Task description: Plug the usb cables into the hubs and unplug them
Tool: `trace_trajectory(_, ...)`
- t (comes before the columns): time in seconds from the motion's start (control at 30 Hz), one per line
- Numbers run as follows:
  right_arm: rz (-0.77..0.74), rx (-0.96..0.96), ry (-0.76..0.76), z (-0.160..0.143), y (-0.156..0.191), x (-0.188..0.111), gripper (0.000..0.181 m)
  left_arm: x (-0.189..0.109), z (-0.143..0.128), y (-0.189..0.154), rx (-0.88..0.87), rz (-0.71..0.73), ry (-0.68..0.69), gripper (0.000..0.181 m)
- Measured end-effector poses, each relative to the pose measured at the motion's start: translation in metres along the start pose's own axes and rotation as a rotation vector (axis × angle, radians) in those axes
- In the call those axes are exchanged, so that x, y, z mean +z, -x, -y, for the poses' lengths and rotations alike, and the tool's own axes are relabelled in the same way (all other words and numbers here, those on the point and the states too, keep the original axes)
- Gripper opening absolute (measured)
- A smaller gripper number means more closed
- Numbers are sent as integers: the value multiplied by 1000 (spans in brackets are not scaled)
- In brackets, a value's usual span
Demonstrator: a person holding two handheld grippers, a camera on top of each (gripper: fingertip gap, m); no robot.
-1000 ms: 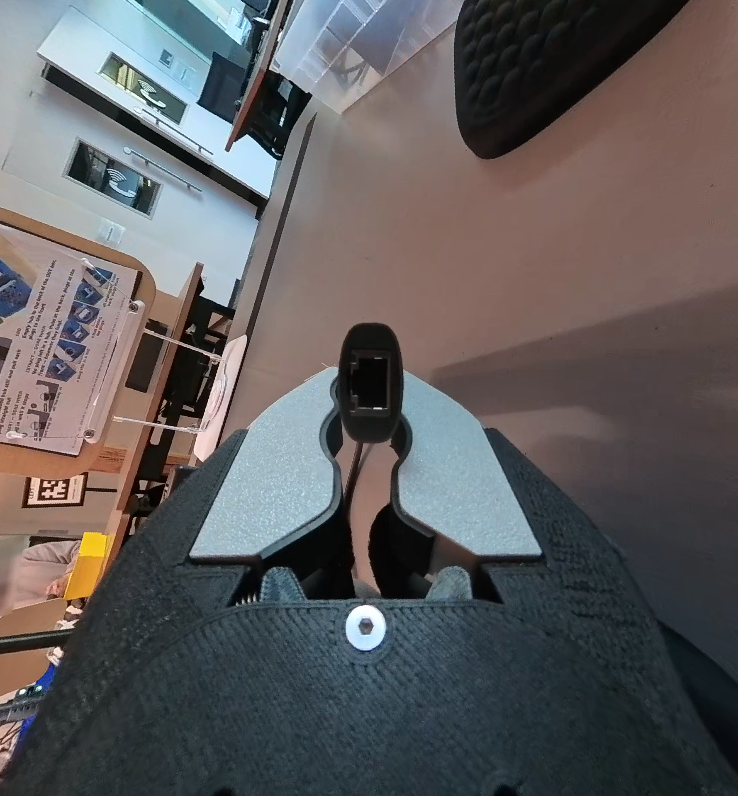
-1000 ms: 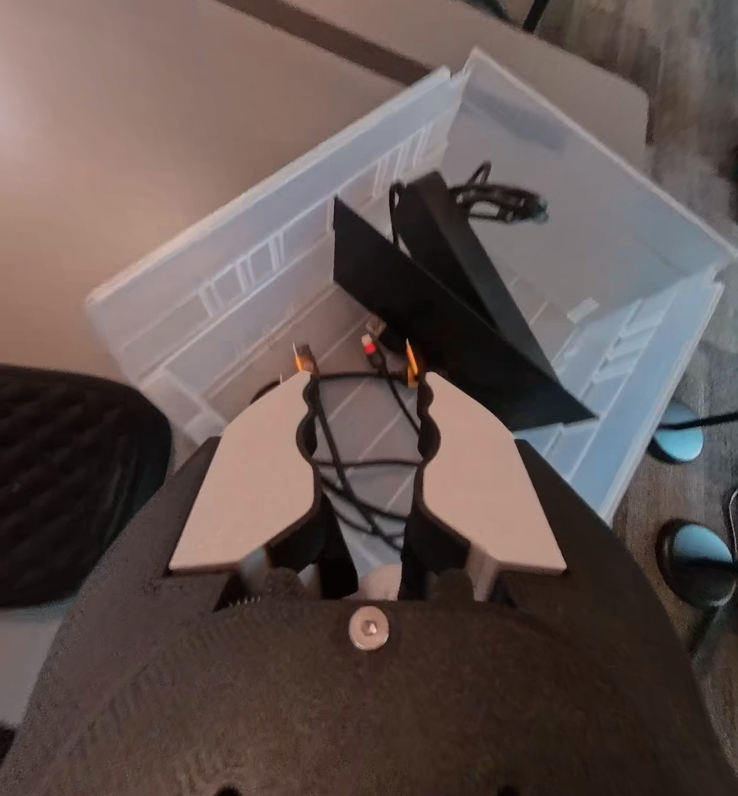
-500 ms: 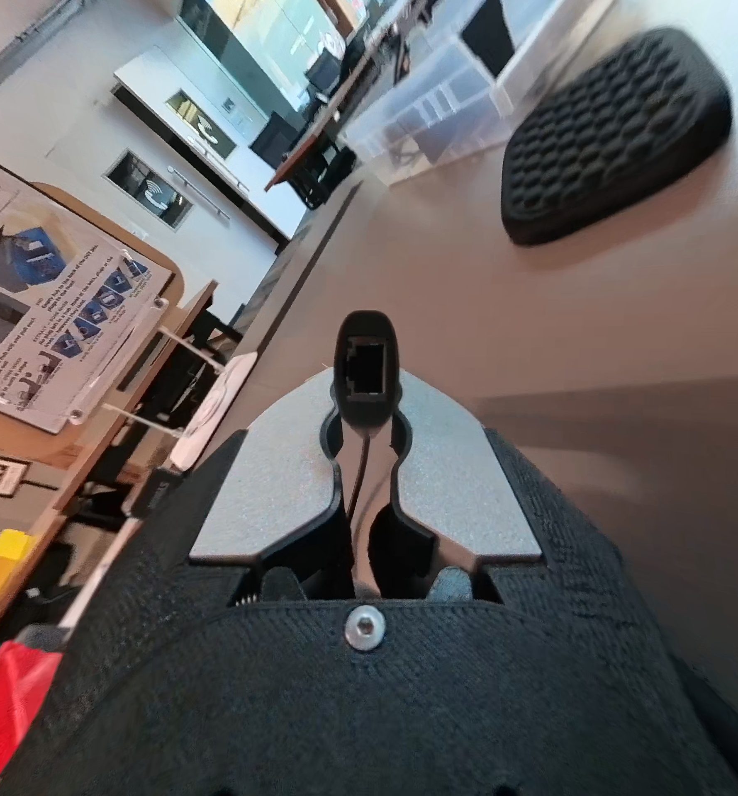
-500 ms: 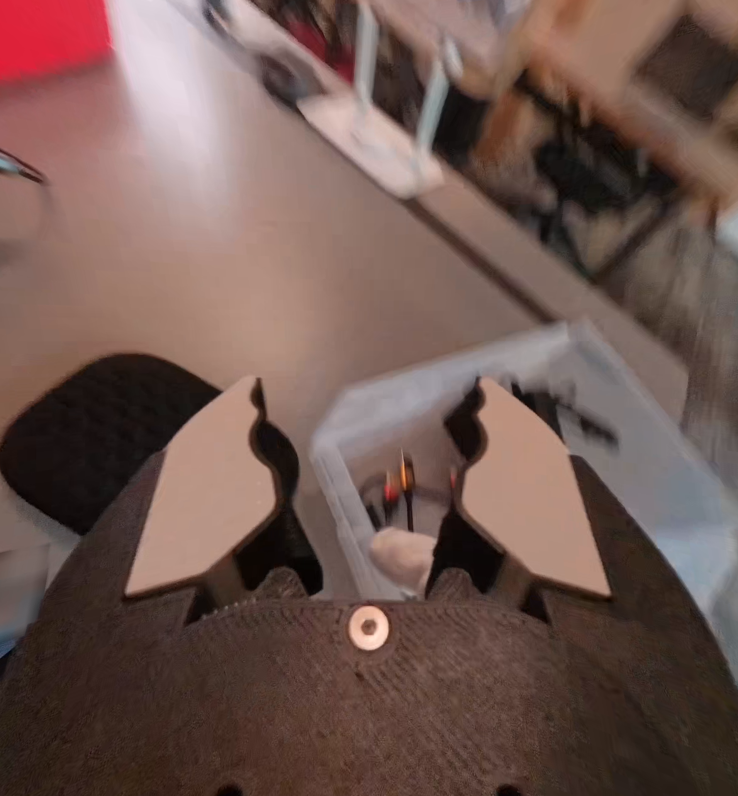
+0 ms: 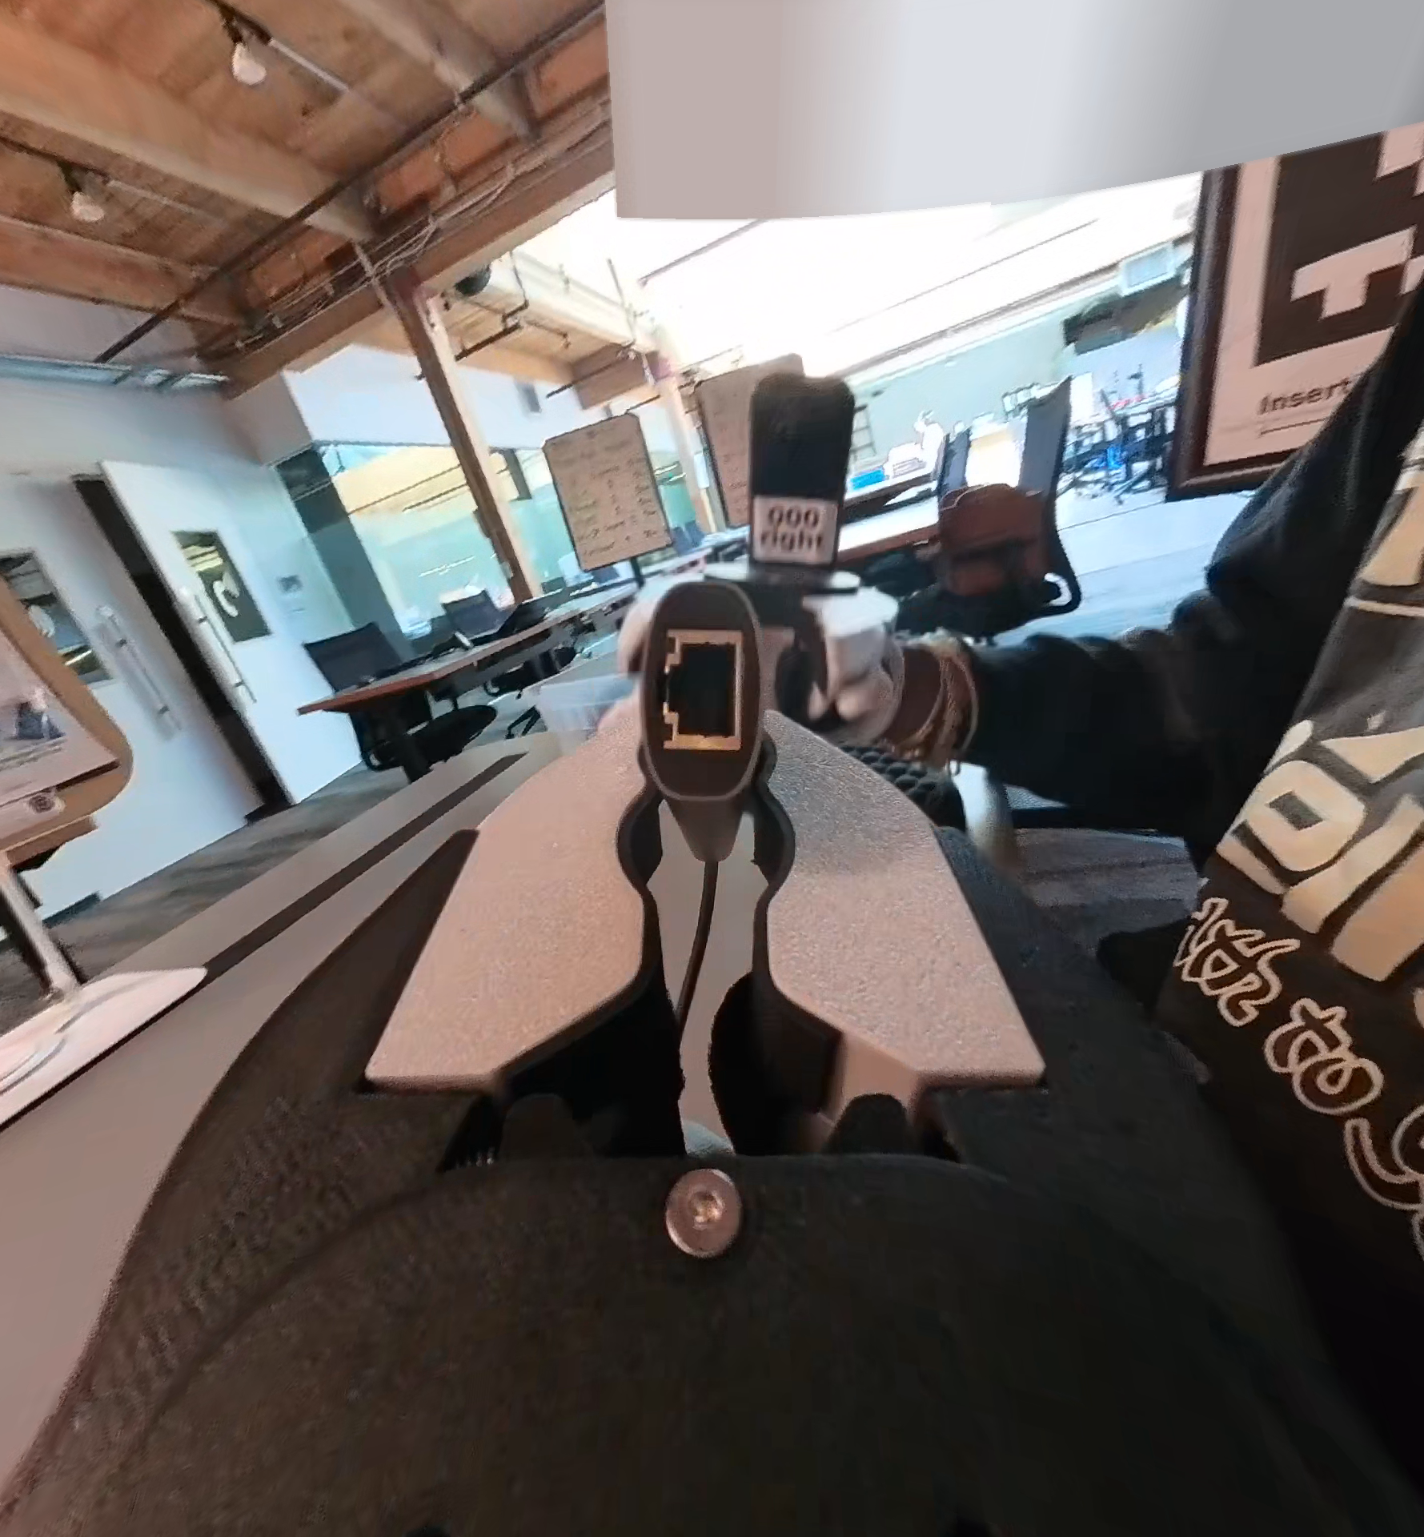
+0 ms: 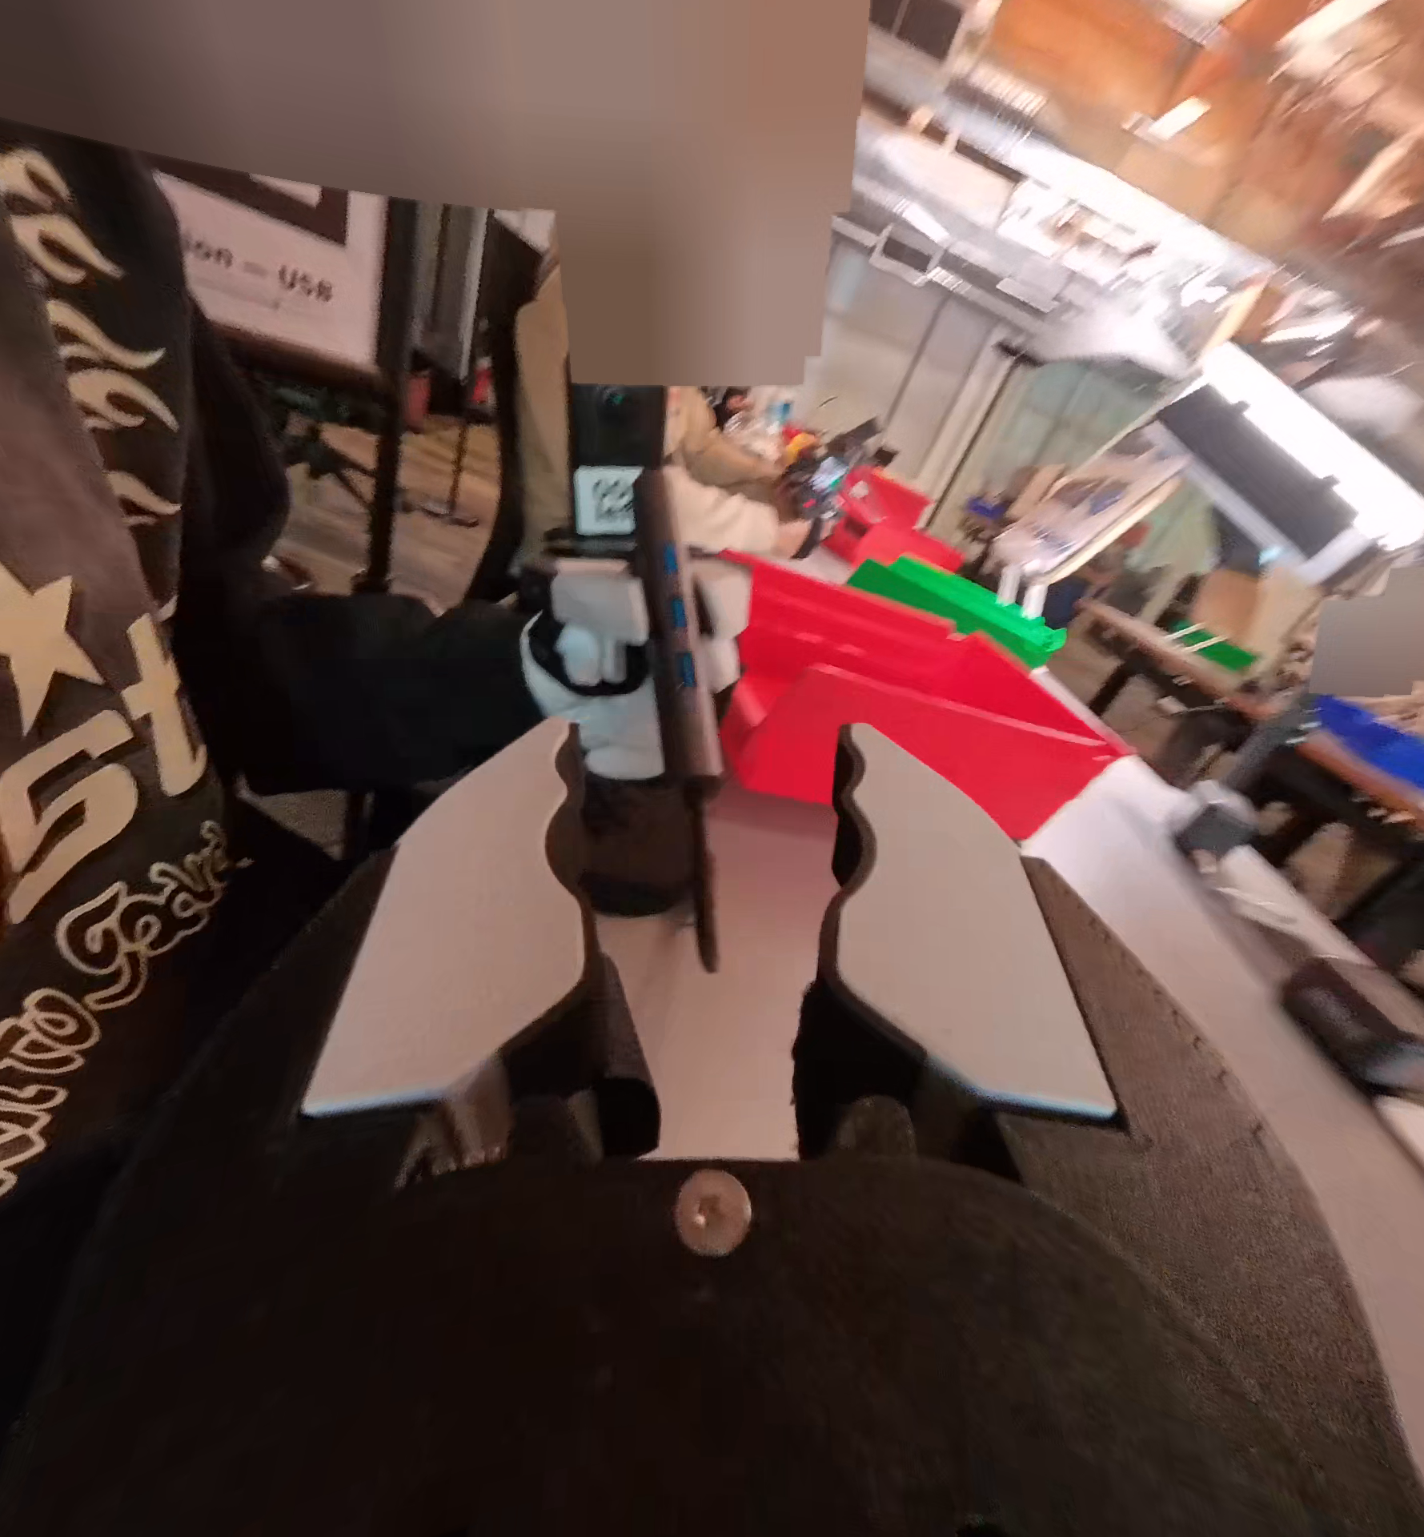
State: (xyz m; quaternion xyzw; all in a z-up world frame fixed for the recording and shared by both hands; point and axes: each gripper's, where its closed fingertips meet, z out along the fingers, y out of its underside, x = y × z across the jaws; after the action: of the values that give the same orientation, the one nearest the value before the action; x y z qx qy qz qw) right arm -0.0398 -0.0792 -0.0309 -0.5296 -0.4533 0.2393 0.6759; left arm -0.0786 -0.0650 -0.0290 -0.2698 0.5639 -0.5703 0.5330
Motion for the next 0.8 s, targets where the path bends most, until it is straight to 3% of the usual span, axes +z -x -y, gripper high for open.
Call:
trace_trajectory(0.17,61,33,54,-24,20,34,53,0,6,-13,11,-86,-42,17)
trace_trajectory(0.27,66,-18,88,-28,25,40,17,1,5,-19,10,-123,-36,17)
trace_trajectory(0.37,47,-92,111,-23,20,32,18,4,3,-15,26,-89,-38,19)
trace_trajectory(0.47,-3,-116,64,-2,7,13,17,1,9,1,32,12,-95,38)
trace_trajectory(0.63,-198,-247,71,38,-25,-34,17,-10,10,32,12,197,-114,41)
trace_trajectory(0.8,-506,-403,99,102,-58,-122,17,-13,8,41,24,256,-110,41)
